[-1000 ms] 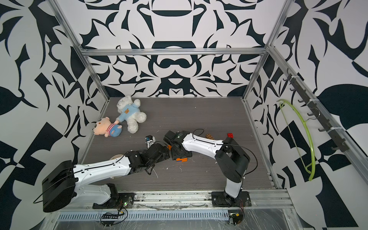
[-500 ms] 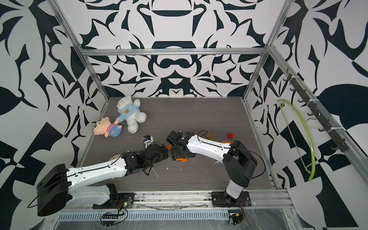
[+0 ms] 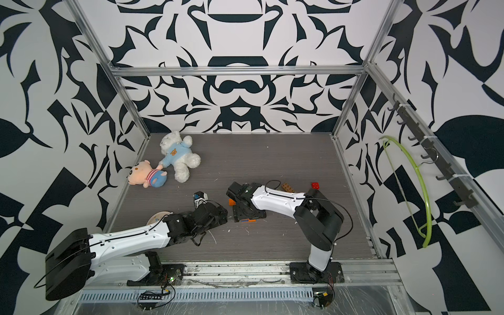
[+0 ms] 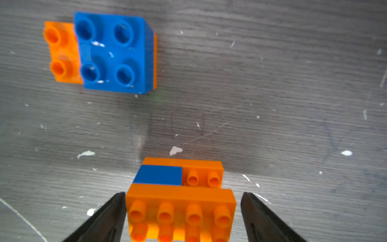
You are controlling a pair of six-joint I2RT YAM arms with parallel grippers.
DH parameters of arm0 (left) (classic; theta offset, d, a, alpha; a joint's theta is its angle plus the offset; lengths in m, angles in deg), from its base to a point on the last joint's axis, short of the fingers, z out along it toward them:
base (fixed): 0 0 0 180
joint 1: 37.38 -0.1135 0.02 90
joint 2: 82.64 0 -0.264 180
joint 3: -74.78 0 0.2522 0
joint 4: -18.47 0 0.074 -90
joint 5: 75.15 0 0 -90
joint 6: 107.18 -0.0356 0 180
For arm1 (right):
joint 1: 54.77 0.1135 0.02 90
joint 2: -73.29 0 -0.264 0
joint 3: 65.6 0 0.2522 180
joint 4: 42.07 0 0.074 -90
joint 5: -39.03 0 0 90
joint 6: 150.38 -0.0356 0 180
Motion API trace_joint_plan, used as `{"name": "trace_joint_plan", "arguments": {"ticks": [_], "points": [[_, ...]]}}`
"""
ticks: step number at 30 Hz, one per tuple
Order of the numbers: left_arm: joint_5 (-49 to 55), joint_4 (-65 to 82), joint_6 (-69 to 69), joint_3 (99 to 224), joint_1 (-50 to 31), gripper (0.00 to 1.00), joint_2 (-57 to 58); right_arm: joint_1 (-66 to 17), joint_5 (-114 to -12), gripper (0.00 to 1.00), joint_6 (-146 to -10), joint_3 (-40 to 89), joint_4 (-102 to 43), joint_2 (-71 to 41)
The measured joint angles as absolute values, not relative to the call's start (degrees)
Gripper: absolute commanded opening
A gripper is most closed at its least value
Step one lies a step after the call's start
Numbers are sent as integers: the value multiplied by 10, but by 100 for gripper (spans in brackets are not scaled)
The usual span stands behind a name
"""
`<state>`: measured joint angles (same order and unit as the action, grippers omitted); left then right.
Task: Assemble the number 5 with lego
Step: Pick up the lego brick from the center of the board.
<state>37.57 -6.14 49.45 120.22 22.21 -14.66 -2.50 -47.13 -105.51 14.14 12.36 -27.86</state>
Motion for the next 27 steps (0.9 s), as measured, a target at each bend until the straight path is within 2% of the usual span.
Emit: {"name": "trace_joint_plan", "arguments": {"ticks": [9,15,27], "points": [[345,-12,505,1198,222,99,-134,-25,-471,86,-1069,141,112,-299],[345,-4,514,1197,220,99,-134,-25,-471,80,-1075,141,110,-314],[305,52,535,1159,200,99,-121,-25,-473,77,-1087,136,103,-315]]}}
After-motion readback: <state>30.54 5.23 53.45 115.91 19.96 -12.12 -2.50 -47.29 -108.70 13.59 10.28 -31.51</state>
